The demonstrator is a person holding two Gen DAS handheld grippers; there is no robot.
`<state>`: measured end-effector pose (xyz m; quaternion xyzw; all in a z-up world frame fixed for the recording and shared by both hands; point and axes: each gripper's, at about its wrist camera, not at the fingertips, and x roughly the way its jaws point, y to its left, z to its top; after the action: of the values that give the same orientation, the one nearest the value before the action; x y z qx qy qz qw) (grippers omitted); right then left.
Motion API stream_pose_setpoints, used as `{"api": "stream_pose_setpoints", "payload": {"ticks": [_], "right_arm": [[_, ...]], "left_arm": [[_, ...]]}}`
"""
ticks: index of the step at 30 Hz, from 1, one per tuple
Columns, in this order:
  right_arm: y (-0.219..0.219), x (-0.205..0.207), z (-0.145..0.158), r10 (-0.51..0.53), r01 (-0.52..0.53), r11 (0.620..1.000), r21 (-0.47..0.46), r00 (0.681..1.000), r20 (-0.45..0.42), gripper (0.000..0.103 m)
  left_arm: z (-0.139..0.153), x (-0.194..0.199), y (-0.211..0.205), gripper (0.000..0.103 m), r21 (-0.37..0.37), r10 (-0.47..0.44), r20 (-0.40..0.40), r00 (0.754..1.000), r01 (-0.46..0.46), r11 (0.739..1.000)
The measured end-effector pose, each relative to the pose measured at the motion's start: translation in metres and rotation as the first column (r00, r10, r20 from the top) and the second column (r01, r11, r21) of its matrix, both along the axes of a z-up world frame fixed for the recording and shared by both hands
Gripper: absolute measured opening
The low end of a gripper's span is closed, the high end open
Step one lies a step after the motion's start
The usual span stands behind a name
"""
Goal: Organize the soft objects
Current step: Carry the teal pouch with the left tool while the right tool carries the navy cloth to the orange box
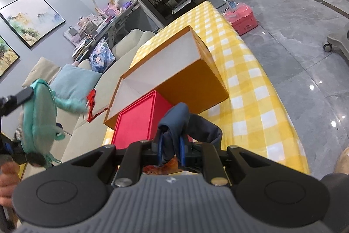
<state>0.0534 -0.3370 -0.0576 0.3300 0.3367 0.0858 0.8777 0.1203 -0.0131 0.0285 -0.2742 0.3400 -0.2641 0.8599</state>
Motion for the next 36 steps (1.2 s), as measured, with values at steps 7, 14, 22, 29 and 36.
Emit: {"api": "stream_pose_setpoints", "payload": {"ticks": [7, 14, 22, 29, 36], "right_arm": [[-0.003, -0.003, 0.011, -0.005, 0.002, 0.999, 0.047, 0.997, 0.075, 0.013], [-0.006, 0.02, 0.028, -0.037, 0.018, 0.989, 0.148, 0.992, 0.124, 0.013], [-0.01, 0.086, 0.035, -0.045, 0.014, 0.981, 0.193, 0.986, 0.158, 0.013], [0.0, 0.169, 0.034, -0.046, 0.025, 0.99, 0.137, 0.988, 0.148, 0.013], [0.012, 0.23, 0.002, -0.065, 0.065, 0.997, 0.039, 0.998, 0.003, 0.013]], "left_arm": [[0.012, 0.012, -0.005, 0.103, 0.07, 0.142, 0.014, 0.99, -0.143, 0.987], [0.018, 0.03, -0.019, 0.103, 0.196, 0.168, 0.041, 0.985, -0.173, 0.965], [0.008, 0.064, -0.028, 0.103, 0.179, 0.179, 0.031, 0.983, -0.182, 0.967], [-0.008, 0.088, -0.036, 0.103, 0.182, 0.22, 0.025, 0.975, -0.221, 0.958], [-0.026, 0.123, -0.049, 0.103, 0.175, 0.28, -0.032, 0.959, -0.27, 0.947]]}}
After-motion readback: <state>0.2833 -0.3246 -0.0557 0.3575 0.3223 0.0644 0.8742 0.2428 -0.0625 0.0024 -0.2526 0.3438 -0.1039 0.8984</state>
